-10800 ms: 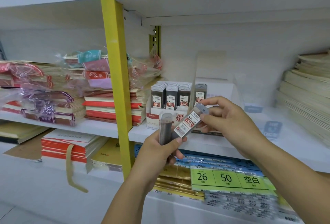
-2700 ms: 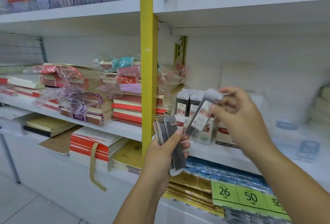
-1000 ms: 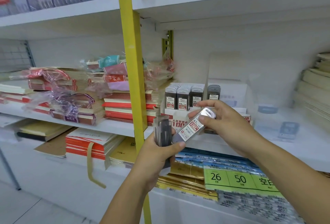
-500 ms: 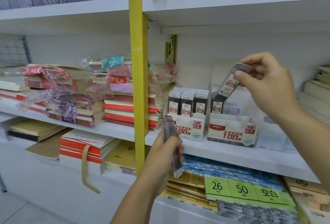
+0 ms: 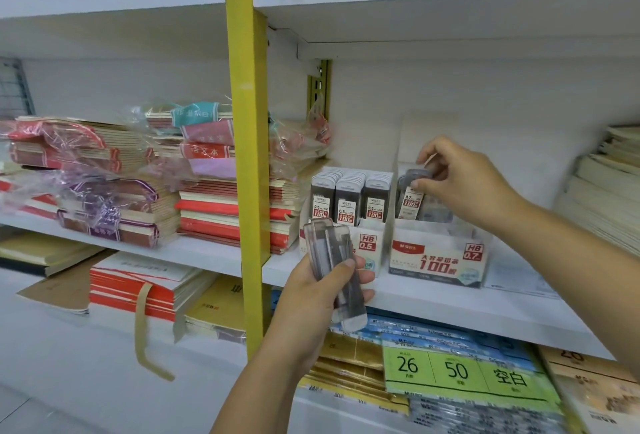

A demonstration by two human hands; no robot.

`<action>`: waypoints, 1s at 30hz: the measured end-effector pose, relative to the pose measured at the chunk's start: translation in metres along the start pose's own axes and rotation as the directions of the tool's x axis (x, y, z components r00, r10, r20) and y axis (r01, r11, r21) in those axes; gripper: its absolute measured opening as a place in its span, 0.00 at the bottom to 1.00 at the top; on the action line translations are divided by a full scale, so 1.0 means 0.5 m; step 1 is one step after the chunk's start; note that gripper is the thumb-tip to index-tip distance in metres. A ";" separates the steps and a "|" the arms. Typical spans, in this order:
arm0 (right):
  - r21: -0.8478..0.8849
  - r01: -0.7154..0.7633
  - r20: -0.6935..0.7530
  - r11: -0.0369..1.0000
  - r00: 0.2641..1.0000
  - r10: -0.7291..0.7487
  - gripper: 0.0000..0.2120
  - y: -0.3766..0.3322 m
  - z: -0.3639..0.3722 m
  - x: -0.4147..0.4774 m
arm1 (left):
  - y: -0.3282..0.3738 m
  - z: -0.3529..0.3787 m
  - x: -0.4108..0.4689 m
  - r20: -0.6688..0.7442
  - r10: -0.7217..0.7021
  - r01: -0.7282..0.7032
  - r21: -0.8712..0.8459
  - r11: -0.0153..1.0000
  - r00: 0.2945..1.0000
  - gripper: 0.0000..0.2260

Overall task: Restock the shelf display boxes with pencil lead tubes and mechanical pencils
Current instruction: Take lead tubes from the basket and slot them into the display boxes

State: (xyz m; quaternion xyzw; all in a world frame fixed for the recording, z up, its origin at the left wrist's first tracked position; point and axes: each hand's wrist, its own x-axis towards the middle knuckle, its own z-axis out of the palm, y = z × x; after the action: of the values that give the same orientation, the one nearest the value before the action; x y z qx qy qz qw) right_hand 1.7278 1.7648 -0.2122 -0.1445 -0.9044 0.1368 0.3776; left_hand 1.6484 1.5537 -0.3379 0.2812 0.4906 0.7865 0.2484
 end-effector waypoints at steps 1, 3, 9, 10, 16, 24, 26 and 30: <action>-0.085 0.008 0.016 0.996 1.000 -0.007 0.11 0.003 0.010 0.000 | 0.000 0.001 0.000 0.011 0.004 -0.004 -0.004 1.000 1.000 0.06; -0.217 0.008 0.020 0.976 1.000 -0.004 0.09 0.005 0.022 -0.001 | 0.000 0.003 0.000 0.034 0.010 -0.010 0.000 1.000 0.999 0.09; -0.140 0.022 -0.077 0.990 0.996 -0.033 0.12 -0.037 0.004 -0.062 | 0.005 0.010 -0.009 0.048 -0.003 0.003 0.003 1.000 0.999 0.08; -0.032 0.033 -0.055 0.999 0.998 -0.035 0.11 -0.053 0.007 -0.091 | 0.005 0.012 -0.011 0.057 -0.003 0.003 0.006 1.000 0.998 0.07; 0.485 -0.166 0.247 0.859 0.968 0.047 0.14 -0.106 0.060 -0.200 | 0.005 0.026 -0.028 0.077 0.003 -0.003 0.007 1.000 0.997 0.12; 0.664 -0.230 0.267 0.711 0.962 0.061 0.13 -0.096 0.055 -0.219 | 0.000 0.028 -0.047 0.054 -0.015 0.008 0.127 0.992 0.998 0.17; 0.703 -0.238 0.281 0.670 0.959 0.045 0.14 -0.102 0.051 -0.226 | 0.003 0.027 -0.052 0.047 -0.004 -0.004 0.171 0.985 0.999 0.16; 0.647 -0.308 0.409 0.698 0.912 0.024 0.14 -0.099 0.043 -0.241 | 0.013 0.022 -0.059 -0.022 0.030 -0.024 0.247 0.969 0.999 0.19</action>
State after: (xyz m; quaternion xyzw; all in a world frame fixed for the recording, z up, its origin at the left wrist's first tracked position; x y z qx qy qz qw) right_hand 1.7854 1.6723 -0.2866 -0.0451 -0.8218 0.5269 0.2122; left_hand 1.6764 1.5387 -0.3339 0.3066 0.5840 0.7260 0.1946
